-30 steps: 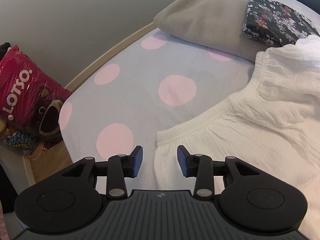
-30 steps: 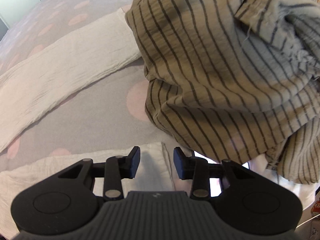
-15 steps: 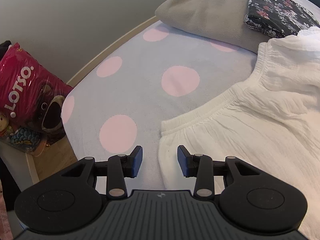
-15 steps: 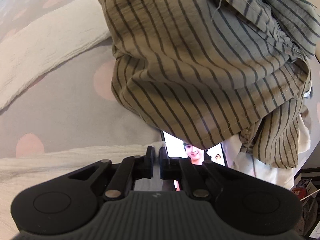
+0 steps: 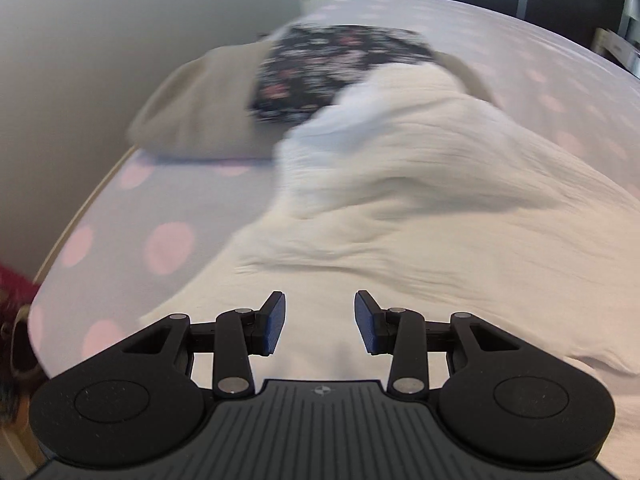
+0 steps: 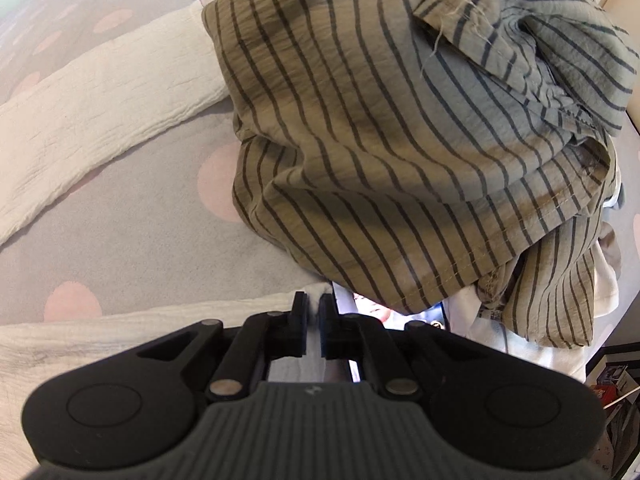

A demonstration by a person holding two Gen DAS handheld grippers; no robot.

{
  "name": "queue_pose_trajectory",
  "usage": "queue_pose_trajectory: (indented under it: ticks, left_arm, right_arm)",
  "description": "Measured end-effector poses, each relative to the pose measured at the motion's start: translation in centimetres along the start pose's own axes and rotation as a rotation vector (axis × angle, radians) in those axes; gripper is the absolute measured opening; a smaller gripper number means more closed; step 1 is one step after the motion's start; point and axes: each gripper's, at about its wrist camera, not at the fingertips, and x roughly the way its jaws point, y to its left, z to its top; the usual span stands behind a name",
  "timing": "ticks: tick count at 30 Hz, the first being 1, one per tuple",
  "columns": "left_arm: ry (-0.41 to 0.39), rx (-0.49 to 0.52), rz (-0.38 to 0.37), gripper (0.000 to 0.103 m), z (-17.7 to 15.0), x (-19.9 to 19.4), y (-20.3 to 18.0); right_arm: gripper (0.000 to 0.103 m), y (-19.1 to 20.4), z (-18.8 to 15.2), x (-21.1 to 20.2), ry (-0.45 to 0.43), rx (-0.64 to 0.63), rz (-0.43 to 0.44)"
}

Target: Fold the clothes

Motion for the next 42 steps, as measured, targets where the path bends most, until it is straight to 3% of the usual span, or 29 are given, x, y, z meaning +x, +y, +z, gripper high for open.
queue_pose_trajectory:
  ticks: [7,12,21,23,25,27,32,36,40,41,42]
  left_arm:
    - [0.045,0.136,-0.206,0.036,-0.9,-0.2,-8.8]
    - [0.138,0.144,-0.325,0.043,-1.5,0.5,-13.4]
    - [0.308,0.146,-0.257,0.042,-2.4,4.5,-17.2]
    - [0.328,0.146,-0.242,0.034,-2.7,5.3,-17.7]
    - [0.347,0.147,-0.228,0.011,-3.0,6.1,-18.2]
    - [0.34,0.138,-0.221,0.001,-3.1,6.4,-18.3]
    - [0.219,0.088,-0.238,0.0,-1.9,4.2,-17.0]
    - [0.247,0.082,-0.26,0.0,-2.2,4.4,-17.2]
    - [0.275,0.076,-0.282,0.0,-2.5,4.6,-17.4]
    - [0.282,0.074,-0.287,0.003,-2.5,4.7,-17.5]
    - [0.289,0.072,-0.293,0.012,-2.6,4.7,-17.6]
  right_arm:
    - [0.007,0.1,0.7,-0.2,-0.023,-0.009,0.012]
    - [0.007,0.0,1.2,-0.2,-0.027,-0.014,0.017]
    - [0.007,-0.5,2.4,-0.4,-0.045,0.002,0.051]
    - [0.007,-0.6,2.7,-0.3,-0.045,0.004,0.056]
    - [0.007,-0.8,2.1,-0.4,-0.042,0.009,0.06]
    - [0.007,-0.9,1.0,-0.7,-0.038,0.015,0.064]
    - [0.007,-1.7,0.7,-1.0,-0.042,0.05,0.072]
    - [0.007,-1.2,1.0,-1.3,-0.062,0.044,0.071]
    - [0.007,0.5,-0.7,-1.4,-0.064,0.028,0.061]
    - [0.007,0.8,-0.8,-1.2,-0.063,0.025,0.058]
    - [0.007,1.0,-0.4,-0.8,-0.062,0.021,0.055]
